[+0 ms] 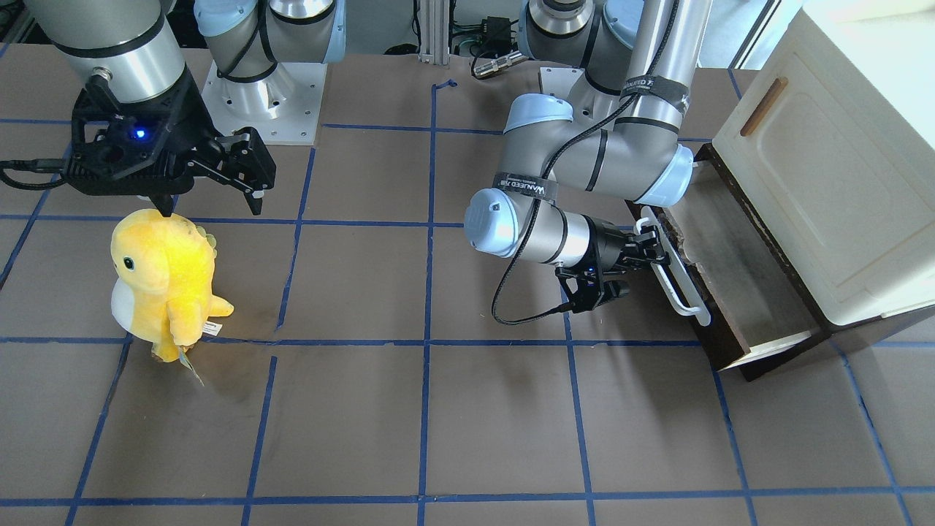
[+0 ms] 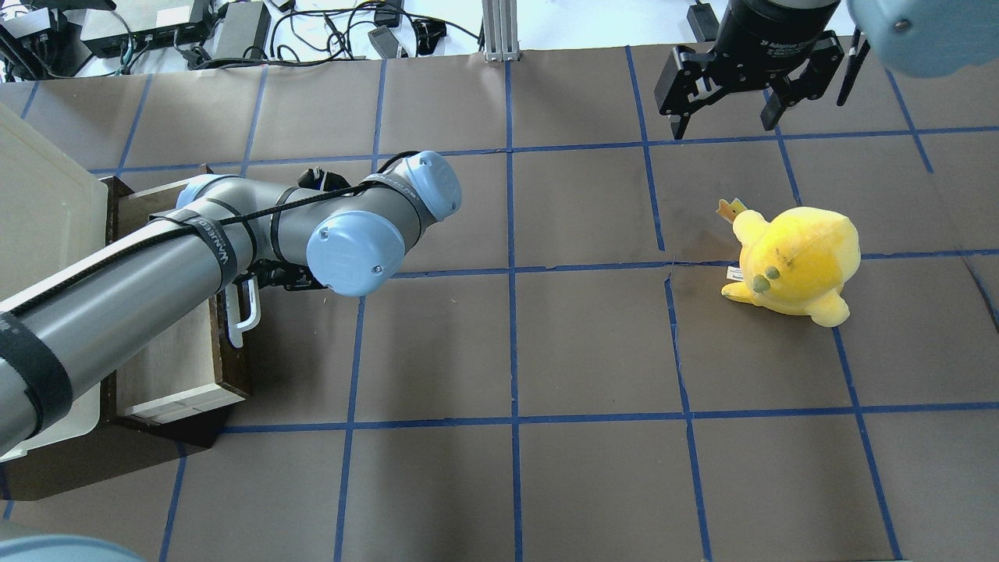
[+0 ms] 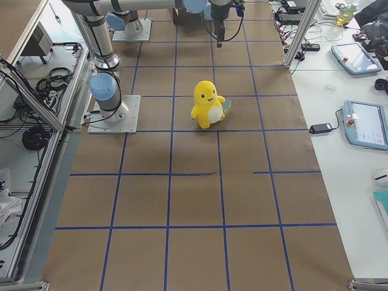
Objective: Pull drawer sideways
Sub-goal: 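Pull the drawer outward by its handle with the left gripper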
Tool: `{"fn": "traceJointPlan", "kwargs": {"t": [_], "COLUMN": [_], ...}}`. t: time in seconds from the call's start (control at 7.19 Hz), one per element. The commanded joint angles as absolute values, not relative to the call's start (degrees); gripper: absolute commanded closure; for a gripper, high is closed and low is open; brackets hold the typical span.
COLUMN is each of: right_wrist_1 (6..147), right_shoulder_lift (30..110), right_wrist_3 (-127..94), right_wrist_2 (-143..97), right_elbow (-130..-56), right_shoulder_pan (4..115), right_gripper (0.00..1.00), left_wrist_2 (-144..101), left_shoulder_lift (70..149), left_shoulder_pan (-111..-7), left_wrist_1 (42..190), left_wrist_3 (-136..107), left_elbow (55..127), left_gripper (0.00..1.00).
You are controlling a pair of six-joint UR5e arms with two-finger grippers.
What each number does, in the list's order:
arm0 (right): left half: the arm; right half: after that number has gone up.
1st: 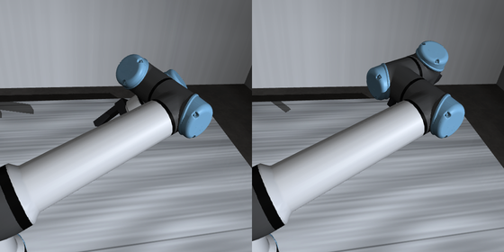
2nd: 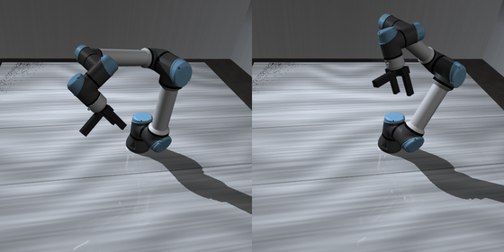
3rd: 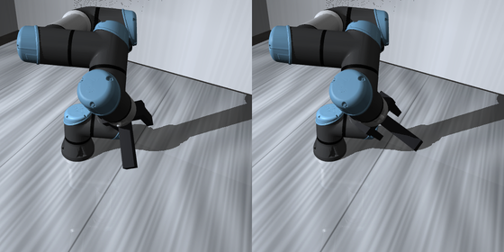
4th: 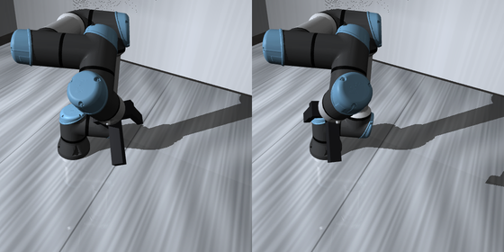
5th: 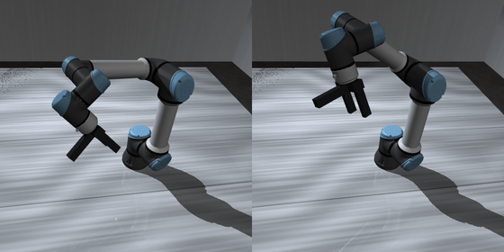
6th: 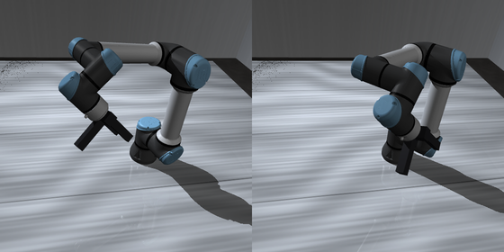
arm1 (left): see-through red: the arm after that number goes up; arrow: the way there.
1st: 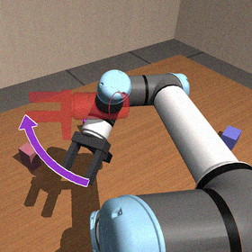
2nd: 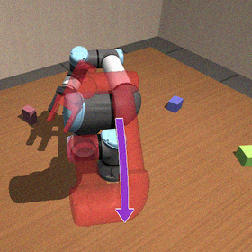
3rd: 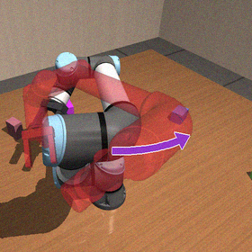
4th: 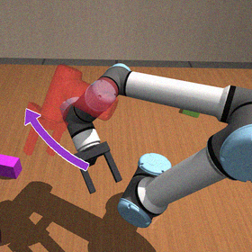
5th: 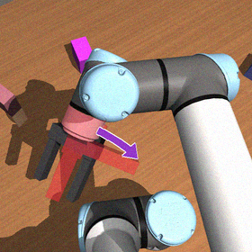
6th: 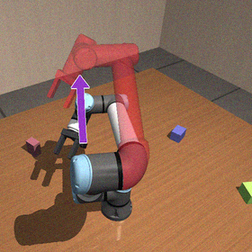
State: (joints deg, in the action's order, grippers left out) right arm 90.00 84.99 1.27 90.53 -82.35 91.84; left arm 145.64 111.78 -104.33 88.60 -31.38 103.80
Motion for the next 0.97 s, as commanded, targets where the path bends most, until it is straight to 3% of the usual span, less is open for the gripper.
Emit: {"fn": "traceJointPlan", "kwargs": {"t": [0.0, 0.14, 0.56, 0.83], "right_wrist_1": [90.00, 90.00, 90.00, 90.00], "right_shoulder_lift": [84.99, 84.99, 84.99, 84.99], "right_wrist_3": [1.32, 1.23, 1.23, 1.23], "right_wrist_2": [90.53, 90.53, 90.53, 90.53], "right_elbow": [-82.35, -82.35, -82.35, -82.35], "right_shoulder_pan": [91.85, 91.85, 91.85, 91.85], "right_gripper": [0.00, 0.00, 0.00, 0.00], "left_wrist_2": [146.33, 146.34, 146.43, 142.67], "left_shoulder_lift": [111.88, 111.71, 110.66, 109.95], "left_shoulder_pan": [-104.41, -104.41, -103.97, -103.97], "left_wrist_1": [89.64, 89.65, 88.87, 87.98], "left_wrist_3": [-31.12, -30.07, -26.49, -20.76], "left_elbow": [104.24, 104.33, 103.19, 97.77], "left_gripper": [0.34, 0.23, 0.19, 0.19]}}
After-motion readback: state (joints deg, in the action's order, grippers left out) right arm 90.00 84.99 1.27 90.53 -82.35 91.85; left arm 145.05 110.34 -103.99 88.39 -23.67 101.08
